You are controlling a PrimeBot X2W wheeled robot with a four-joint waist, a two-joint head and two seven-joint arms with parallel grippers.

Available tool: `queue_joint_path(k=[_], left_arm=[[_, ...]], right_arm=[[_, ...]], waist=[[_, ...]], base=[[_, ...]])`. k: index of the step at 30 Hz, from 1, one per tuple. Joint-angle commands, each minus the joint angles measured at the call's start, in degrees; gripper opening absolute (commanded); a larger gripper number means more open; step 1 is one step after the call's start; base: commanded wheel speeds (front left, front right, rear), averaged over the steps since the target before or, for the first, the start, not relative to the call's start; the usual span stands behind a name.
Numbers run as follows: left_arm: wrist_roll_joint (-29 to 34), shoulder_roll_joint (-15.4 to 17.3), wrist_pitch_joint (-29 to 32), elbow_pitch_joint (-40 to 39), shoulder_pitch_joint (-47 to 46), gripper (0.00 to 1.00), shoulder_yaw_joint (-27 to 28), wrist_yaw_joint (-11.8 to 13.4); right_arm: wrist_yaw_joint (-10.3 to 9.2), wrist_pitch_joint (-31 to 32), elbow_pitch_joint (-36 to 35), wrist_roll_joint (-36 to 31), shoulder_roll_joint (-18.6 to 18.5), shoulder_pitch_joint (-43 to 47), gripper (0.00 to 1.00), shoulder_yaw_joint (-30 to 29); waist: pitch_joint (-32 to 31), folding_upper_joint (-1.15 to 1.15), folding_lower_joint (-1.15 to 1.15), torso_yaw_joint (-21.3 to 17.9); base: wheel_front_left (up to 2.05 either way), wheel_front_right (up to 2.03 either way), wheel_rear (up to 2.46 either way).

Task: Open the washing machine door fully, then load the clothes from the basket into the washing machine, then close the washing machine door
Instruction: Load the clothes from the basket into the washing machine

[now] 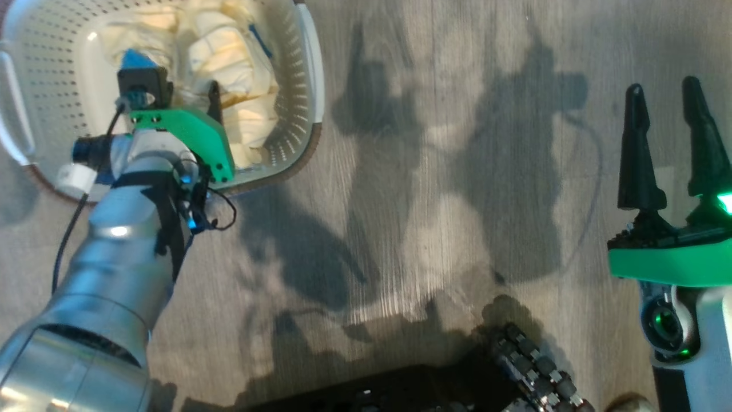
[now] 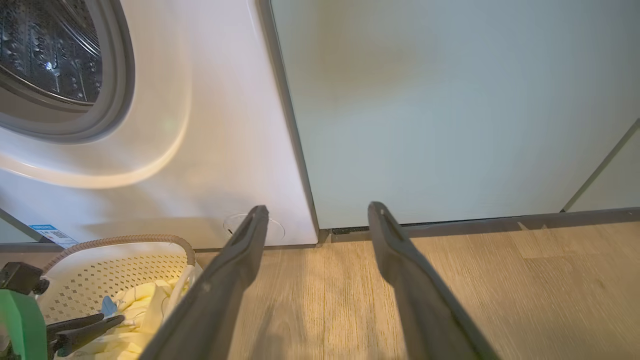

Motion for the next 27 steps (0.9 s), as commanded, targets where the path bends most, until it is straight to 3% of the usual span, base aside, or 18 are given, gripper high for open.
queue_joint_path(k=[1, 15, 20, 21, 22, 24, 25, 27], left_arm=[[-0.5, 2.1, 0.6, 0.4, -0.8, 1.00, 0.8, -0.4], [-4.0, 3.5, 15.5, 5.6, -7.0, 1.00, -1.5, -2.6], [-5.9, 4.0, 17.1, 3.8, -7.0, 1.00, -2.7, -2.6], [-6.3, 4.1, 17.6, 3.6, -6.8, 0.94, -2.9, -2.6], [-6.7, 4.2, 17.7, 3.5, -6.7, 0.73, -3.1, -2.6], [-7.1, 4.5, 17.5, 3.4, -6.6, 0.15, -3.5, -2.6], [-7.3, 4.6, 17.3, 3.4, -6.5, 0.00, -3.7, -2.6], [-7.5, 4.7, 16.4, 3.5, -6.4, 0.00, -4.0, -2.6]], right_arm=[[0.25, -0.4, -1.9, 0.6, -0.6, 0.7, 1.00, 1.1], [0.25, -0.4, -1.9, 4.2, -0.6, 0.8, 1.00, 3.4], [0.25, -0.4, -1.9, 4.8, -0.6, 0.7, 1.00, 3.6], [0.25, -0.4, -1.9, 5.0, -0.6, 0.7, 1.00, 3.7], [0.25, -0.4, -1.9, 5.1, -0.6, 0.6, 1.00, 3.6], [0.25, -0.4, -1.9, 5.2, -0.6, 0.5, 1.00, 3.5], [0.25, -0.4, -1.9, 5.2, -0.6, 0.4, 1.00, 3.5], [0.25, -0.4, -1.9, 5.2, -0.6, 0.4, 1.00, 3.3]], waist=[[1.5, 0.00, 0.00, -1.2], [5.0, 0.00, 0.00, -5.4], [5.7, 0.00, 0.00, -5.9], [5.7, 0.00, 0.00, -6.0], [5.7, 0.00, 0.00, -6.1], [5.7, 0.00, 0.00, -6.1], [5.6, 0.00, 0.00, -6.1], [5.4, 0.00, 0.00, -5.9]], base=[[0.00, 0.00, 0.00], [0.00, 0.00, 0.00], [0.00, 0.00, 0.00], [0.00, 0.00, 0.00], [0.00, 0.00, 0.00], [0.00, 0.00, 0.00], [0.00, 0.00, 0.00], [0.00, 0.00, 0.00]])
